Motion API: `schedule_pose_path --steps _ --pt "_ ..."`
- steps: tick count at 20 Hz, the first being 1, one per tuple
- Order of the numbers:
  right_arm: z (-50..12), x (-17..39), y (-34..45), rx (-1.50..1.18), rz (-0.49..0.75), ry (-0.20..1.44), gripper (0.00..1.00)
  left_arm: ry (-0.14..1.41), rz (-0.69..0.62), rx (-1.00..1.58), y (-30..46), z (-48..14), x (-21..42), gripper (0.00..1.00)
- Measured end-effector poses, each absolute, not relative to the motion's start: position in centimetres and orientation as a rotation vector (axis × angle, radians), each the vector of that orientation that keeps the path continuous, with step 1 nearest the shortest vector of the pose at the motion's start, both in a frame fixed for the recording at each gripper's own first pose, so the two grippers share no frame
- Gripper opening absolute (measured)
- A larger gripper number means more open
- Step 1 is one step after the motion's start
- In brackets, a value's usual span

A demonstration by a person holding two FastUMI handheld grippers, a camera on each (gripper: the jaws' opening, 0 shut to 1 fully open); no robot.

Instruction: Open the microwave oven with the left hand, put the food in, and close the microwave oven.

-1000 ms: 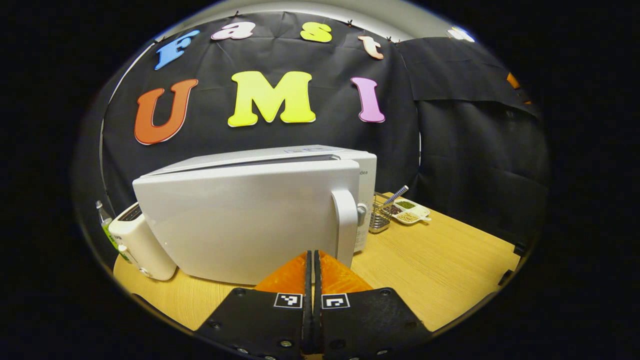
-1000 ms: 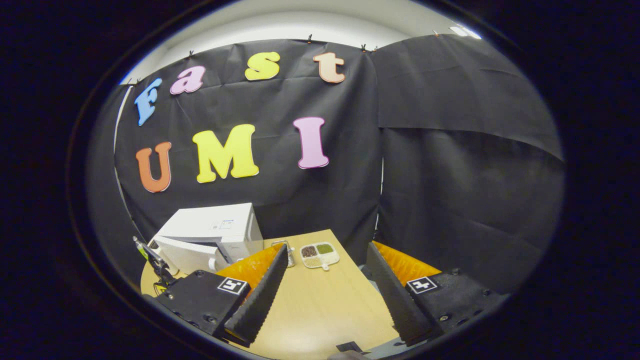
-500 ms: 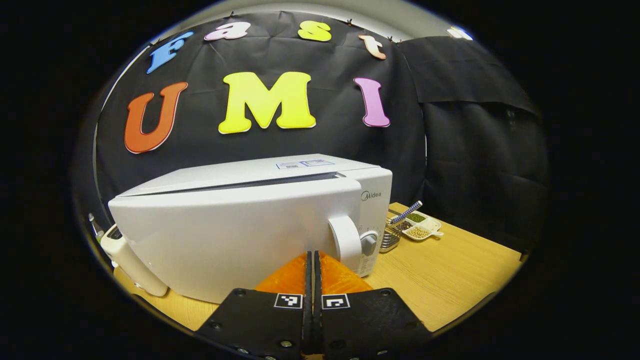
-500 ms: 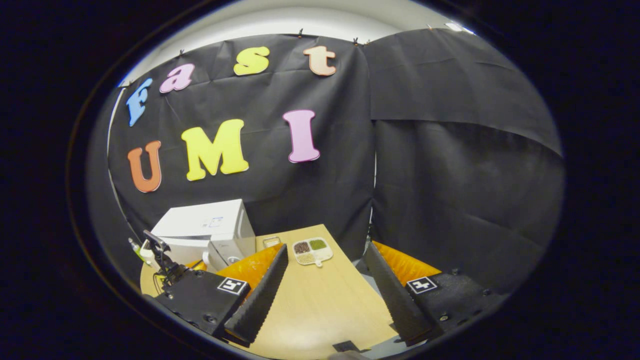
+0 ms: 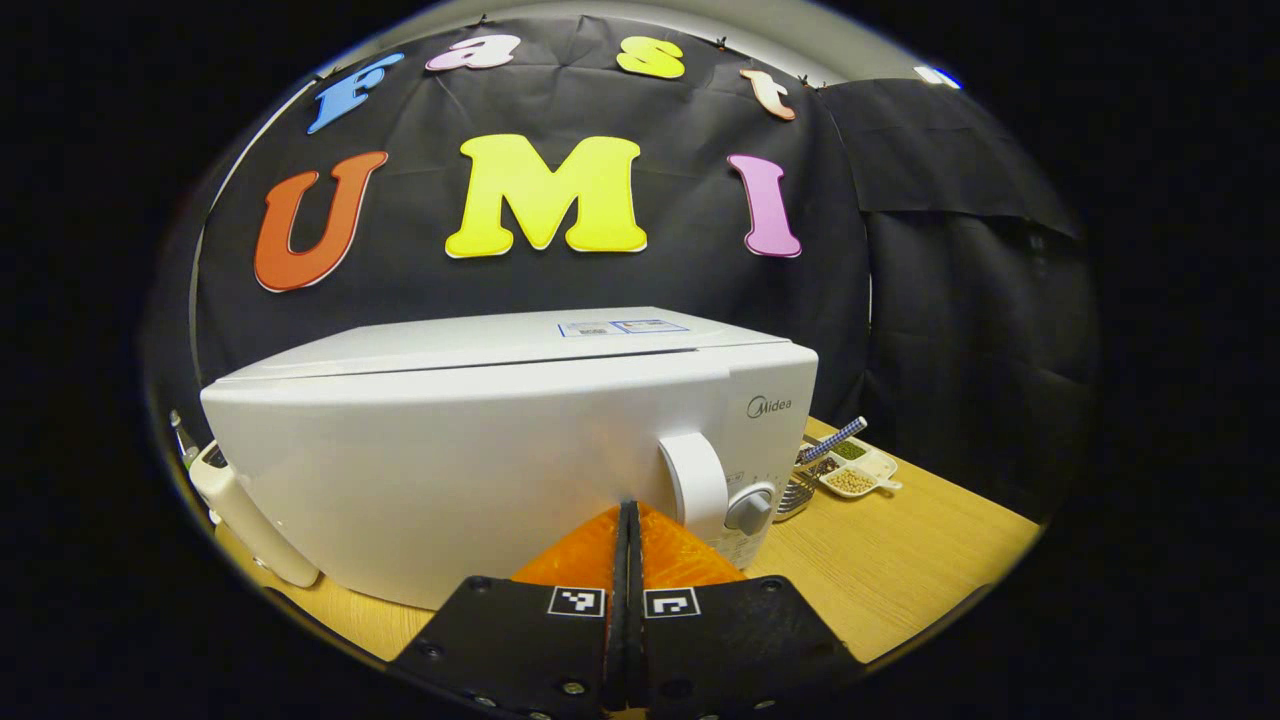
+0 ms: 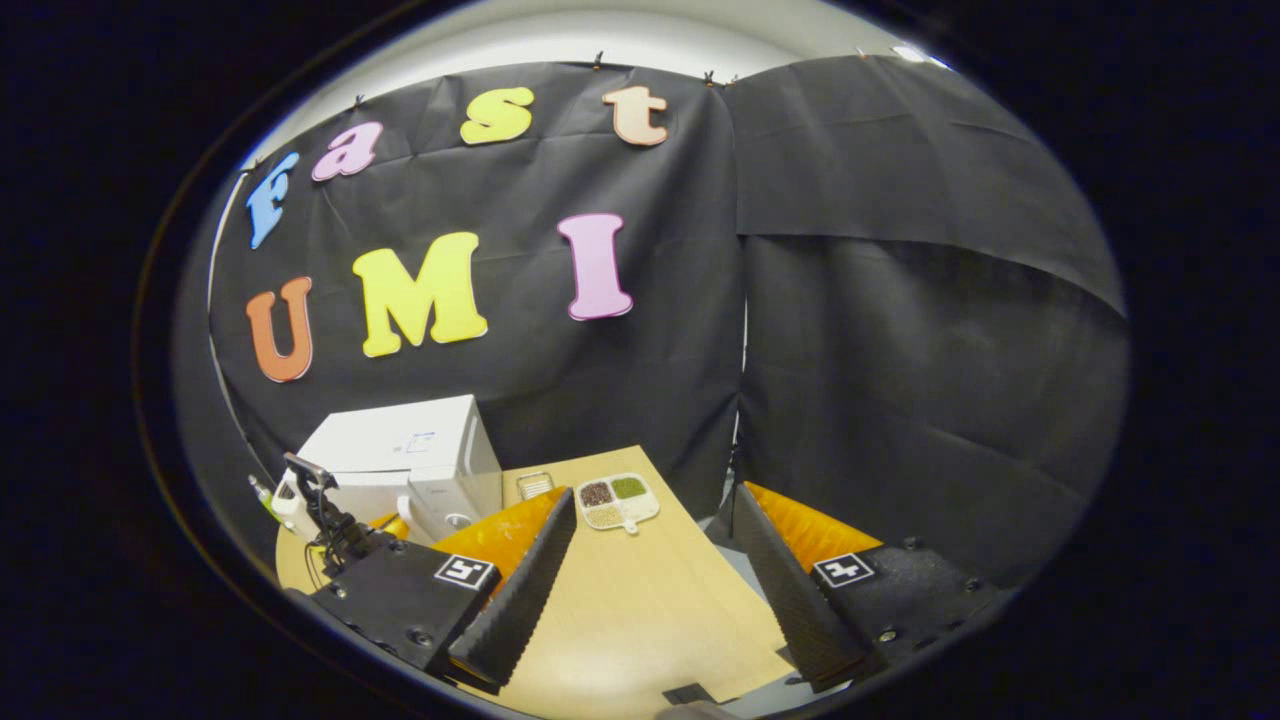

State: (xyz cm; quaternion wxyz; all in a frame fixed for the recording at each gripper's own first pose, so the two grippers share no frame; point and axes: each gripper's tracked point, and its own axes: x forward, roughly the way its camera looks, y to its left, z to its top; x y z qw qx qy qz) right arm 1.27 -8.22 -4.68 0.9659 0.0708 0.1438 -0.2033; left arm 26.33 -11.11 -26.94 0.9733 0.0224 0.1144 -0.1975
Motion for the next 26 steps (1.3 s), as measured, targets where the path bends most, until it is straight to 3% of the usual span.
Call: schedule_pose_path --steps 1,2,3,4,5,6,7,8,10,11,12,13,14,22,23,26 --pt "-4.5 1.4 -8.0 0.143 -0.408 0.283 1.0 0.224 -0.398 0.044 -11.1 -26.8 26.4 0.0" --pt "-4.3 1.5 -7.7 0.141 -0.405 0.278 1.0 0.214 -0.396 0.037 -11.2 -26.6 26.8 0.0" --pt "-4.4 1.6 -7.4 0.141 -0.4 0.275 0.92 0.246 -0.384 0.032 -11.2 -27.1 27.4 0.0" --pt "-4.1 1.7 -7.0 0.137 -0.395 0.264 0.92 0.24 -0.385 0.009 -11.3 -27.1 27.4 0.0" --pt "-3.9 1.7 -6.7 0.127 -0.39 0.261 1.0 0.254 -0.388 0.013 -11.3 -27.2 27.4 0.0" --pt "-3.9 1.7 -6.3 0.118 -0.381 0.259 1.0 0.272 -0.364 0.036 -10.6 -27.6 27.3 0.0" --pt "-3.7 1.9 -5.7 0.114 -0.37 0.254 0.92 0.293 -0.339 0.047 -9.7 -27.7 26.8 0.01" --pt "-3.4 2.0 -5.2 0.113 -0.359 0.251 1.0 0.305 -0.328 0.039 -9.0 -27.7 26.0 0.0" --pt "-2.9 2.5 -4.1 0.103 -0.331 0.233 1.0 0.32 -0.299 0.01 -7.0 -27.0 23.4 0.0" --pt "-2.6 2.7 -3.5 0.086 -0.315 0.223 0.92 0.332 -0.28 -0.001 -5.7 -26.6 22.0 0.29" --pt "-2.4 2.9 -3.1 0.066 -0.308 0.213 0.92 0.338 -0.26 -0.009 -4.3 -26.1 20.3 0.49" --pt "-2.1 3.3 -2.7 0.05 -0.299 0.203 1.0 0.321 -0.246 -0.01 -3.0 -24.9 18.6 0.73" --pt "-1.7 3.8 -2.0 0.037 -0.283 0.186 0.92 0.306 -0.235 0.0 -1.7 -23.6 17.2 0.97" --pt "1.9 7.4 5.0 -0.017 -0.136 0.06 0.92 0.192 -0.134 -0.004 5.0 -9.8 8.8 0.94" --pt "2.2 8.0 6.1 -0.011 -0.109 0.053 1.0 0.168 -0.136 -0.03 5.2 -8.0 8.4 0.94" --pt "2.8 8.4 9.0 -0.011 -0.04 0.039 1.0 0.099 -0.105 -0.078 6.9 -3.1 7.7 0.94"
